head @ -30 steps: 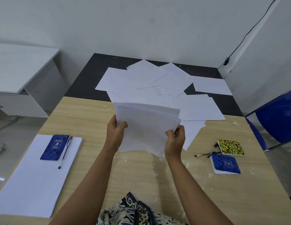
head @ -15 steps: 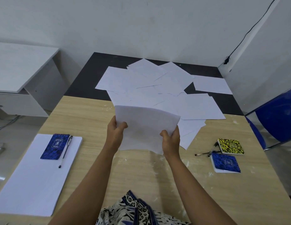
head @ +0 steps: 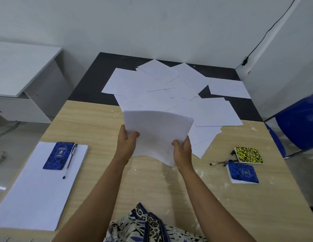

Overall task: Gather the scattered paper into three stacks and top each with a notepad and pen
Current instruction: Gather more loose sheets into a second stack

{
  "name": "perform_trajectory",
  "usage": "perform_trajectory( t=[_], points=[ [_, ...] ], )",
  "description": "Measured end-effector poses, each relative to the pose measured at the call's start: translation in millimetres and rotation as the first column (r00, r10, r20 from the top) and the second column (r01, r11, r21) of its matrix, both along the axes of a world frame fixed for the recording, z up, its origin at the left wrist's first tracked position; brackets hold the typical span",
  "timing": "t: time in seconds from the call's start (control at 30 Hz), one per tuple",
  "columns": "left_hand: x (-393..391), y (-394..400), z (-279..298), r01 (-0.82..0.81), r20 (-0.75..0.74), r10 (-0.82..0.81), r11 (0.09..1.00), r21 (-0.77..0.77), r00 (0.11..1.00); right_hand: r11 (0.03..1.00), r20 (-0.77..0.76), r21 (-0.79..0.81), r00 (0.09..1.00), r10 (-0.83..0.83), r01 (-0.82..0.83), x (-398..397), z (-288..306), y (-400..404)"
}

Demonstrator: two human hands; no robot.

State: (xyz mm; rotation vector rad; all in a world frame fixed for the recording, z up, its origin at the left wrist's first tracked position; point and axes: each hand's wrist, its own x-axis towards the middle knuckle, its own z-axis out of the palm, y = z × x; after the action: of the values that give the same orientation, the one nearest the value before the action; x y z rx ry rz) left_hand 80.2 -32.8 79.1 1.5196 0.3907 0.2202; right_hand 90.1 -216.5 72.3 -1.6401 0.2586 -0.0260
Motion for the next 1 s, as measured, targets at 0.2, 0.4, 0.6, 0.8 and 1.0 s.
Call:
perform_trajectory(
  t=[0.2,0.4,0.6,0.8,1.0],
  points=[
    [-3,3,-22,0.075,-0.005,-0.075,0.99,0.118,0.997,0.991,-0.08,-0.111,0.995,0.065,-0.074,3,-11,-1],
    [5,8,-26,0.027,-0.03,-0.024,0.993,0.111,0.999,0.962,-0.151,-0.212,0.978,0.141,-0.171,7,-23,-4],
    [14,13,-30,-0.049,-0.116,0.046,0.998,-0.029,0.992,0.928,-0.213,-0.267,0.955,0.206,-0.26,10,-37,-8],
    [26,18,-44,-0.108,-0.211,0.087,0.99,-0.087,0.974,0.919,-0.244,-0.238,0.936,0.255,-0.313,16,-45,-7],
    [37,23,-55,-0.013,-0.298,-0.016,0.995,-0.095,0.954,0.962,-0.311,-0.14,0.933,0.184,-0.236,36,-62,-11]
  ],
)
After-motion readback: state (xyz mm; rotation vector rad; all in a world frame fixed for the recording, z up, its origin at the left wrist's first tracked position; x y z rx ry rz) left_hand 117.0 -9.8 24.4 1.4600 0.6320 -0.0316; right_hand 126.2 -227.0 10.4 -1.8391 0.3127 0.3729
